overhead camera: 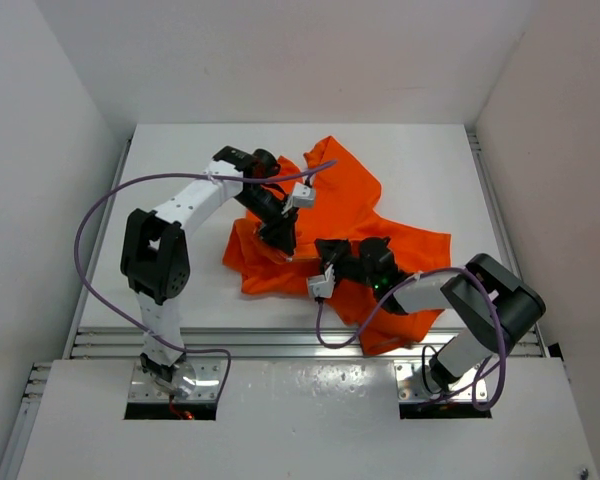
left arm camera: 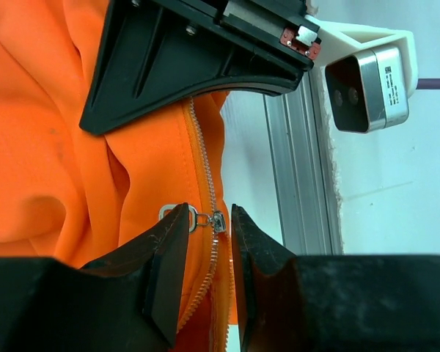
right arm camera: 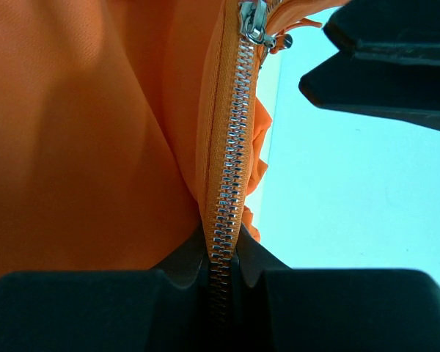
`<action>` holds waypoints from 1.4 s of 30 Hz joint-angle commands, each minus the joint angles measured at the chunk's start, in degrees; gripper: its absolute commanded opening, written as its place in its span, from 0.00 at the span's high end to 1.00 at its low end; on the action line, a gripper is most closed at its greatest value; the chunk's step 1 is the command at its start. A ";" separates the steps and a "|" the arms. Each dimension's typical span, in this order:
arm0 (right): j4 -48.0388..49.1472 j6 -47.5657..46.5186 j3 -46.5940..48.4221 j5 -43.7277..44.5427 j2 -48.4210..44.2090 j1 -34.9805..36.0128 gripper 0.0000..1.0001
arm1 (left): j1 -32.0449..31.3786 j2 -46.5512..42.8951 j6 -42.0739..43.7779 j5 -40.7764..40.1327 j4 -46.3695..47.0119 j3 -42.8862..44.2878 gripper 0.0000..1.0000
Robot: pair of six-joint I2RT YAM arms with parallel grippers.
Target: Zip up the jacket
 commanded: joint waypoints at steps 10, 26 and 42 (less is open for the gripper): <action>9.78 -1.40 -7.62 -3.18 -4.79 2.10 1.00 | 0.18 2.68 -1.43 2.56 1.98 0.95 0.46; 32.12 -6.33 -8.85 0.77 7.17 2.45 1.00 | -1.40 5.06 -2.65 4.31 -1.28 -0.46 0.63; 32.12 -6.50 -9.12 0.60 6.20 2.63 1.00 | 0.88 6.82 -5.45 5.37 0.91 -1.86 0.55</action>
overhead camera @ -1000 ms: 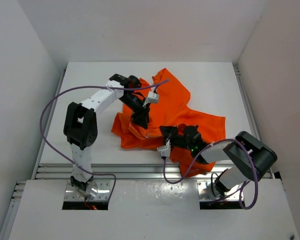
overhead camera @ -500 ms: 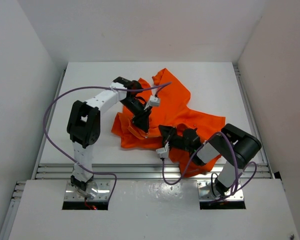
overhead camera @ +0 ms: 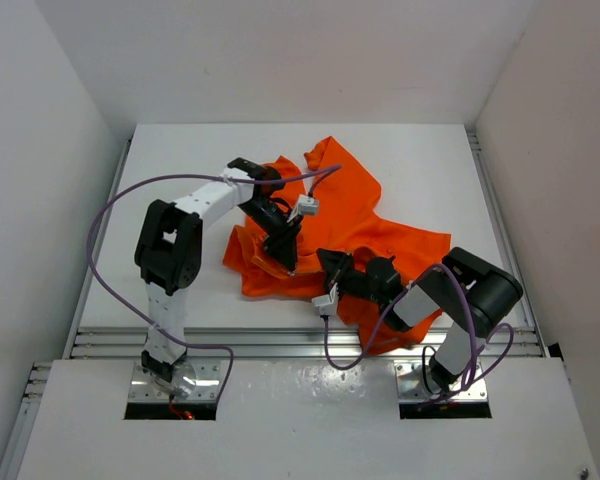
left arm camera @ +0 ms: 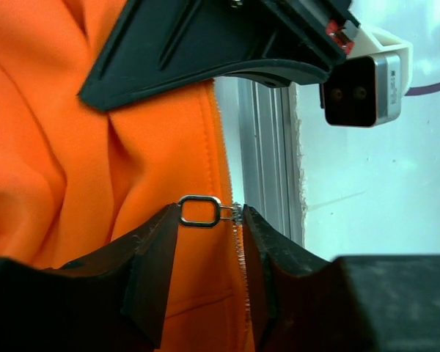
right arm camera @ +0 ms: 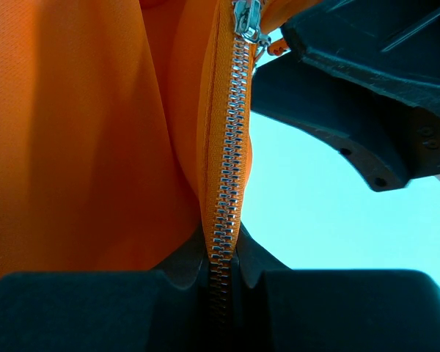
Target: Zip up the jacket
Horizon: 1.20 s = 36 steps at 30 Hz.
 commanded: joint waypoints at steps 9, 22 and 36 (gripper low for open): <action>9.34 -0.40 -0.29 -0.98 -1.78 0.95 1.00 | 2.60 1.90 -3.12 2.35 3.26 2.30 0.49; 9.43 -0.76 0.68 -1.06 -1.07 0.86 1.00 | 2.60 3.05 -0.83 4.37 -0.69 1.15 0.56; 9.43 -1.55 0.24 -0.71 -1.33 0.95 1.00 | 0.75 2.52 -0.83 5.60 -0.69 -0.52 0.46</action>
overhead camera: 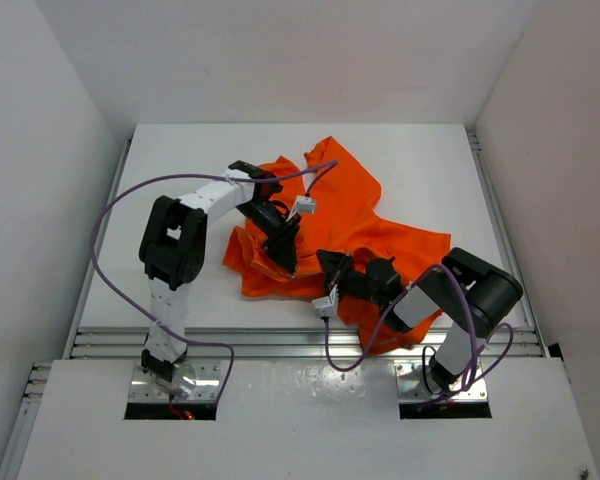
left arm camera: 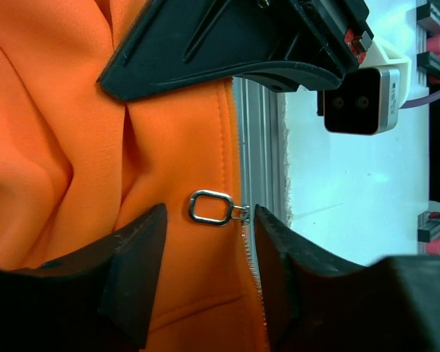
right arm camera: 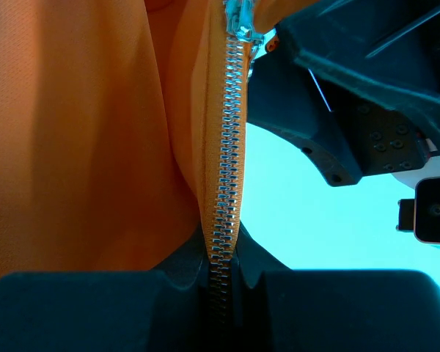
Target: Zip up the jacket
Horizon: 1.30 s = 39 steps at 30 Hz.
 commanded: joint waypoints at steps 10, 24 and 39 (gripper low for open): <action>9.36 -0.54 0.59 -0.84 -1.56 0.91 1.00 | -0.52 1.11 0.81 2.49 -0.84 0.12 0.56; 9.28 0.16 -0.73 -1.02 -1.47 1.08 1.00 | -0.52 0.49 0.27 7.07 -0.84 3.20 0.67; 9.28 0.51 0.76 -0.93 -1.47 1.52 1.00 | -1.75 1.11 0.89 4.52 -0.84 2.58 0.44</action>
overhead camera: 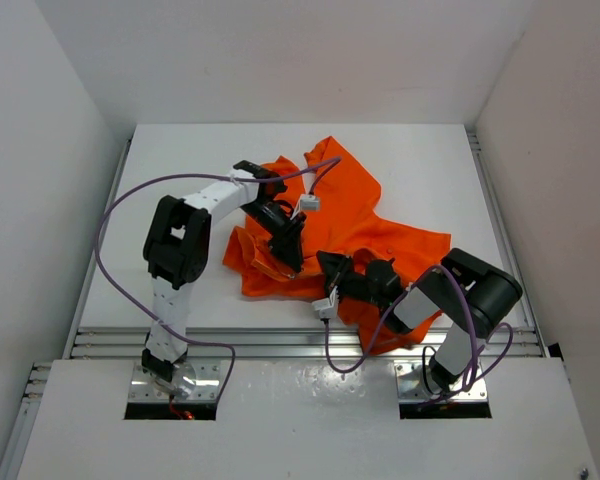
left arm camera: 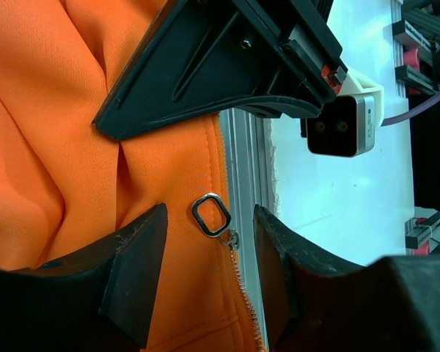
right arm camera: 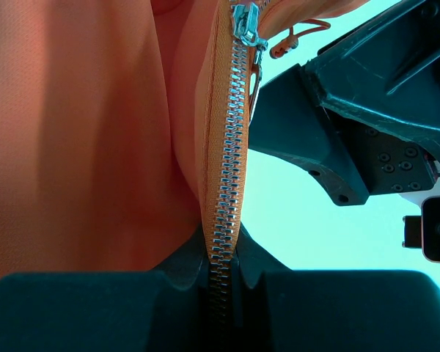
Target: Zip up the jacket
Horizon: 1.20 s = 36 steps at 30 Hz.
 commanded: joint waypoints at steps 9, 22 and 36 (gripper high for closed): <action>8.86 0.47 2.08 -1.48 -0.86 1.06 1.00 | -0.46 1.46 1.72 0.45 -0.36 1.05 0.52; 8.42 1.08 2.70 -1.48 -0.68 1.15 1.00 | -0.46 1.99 1.72 0.98 -0.36 1.05 0.68; 9.12 1.35 1.11 -1.13 -0.94 1.33 1.00 | 1.30 0.42 1.20 0.98 -0.36 2.11 0.97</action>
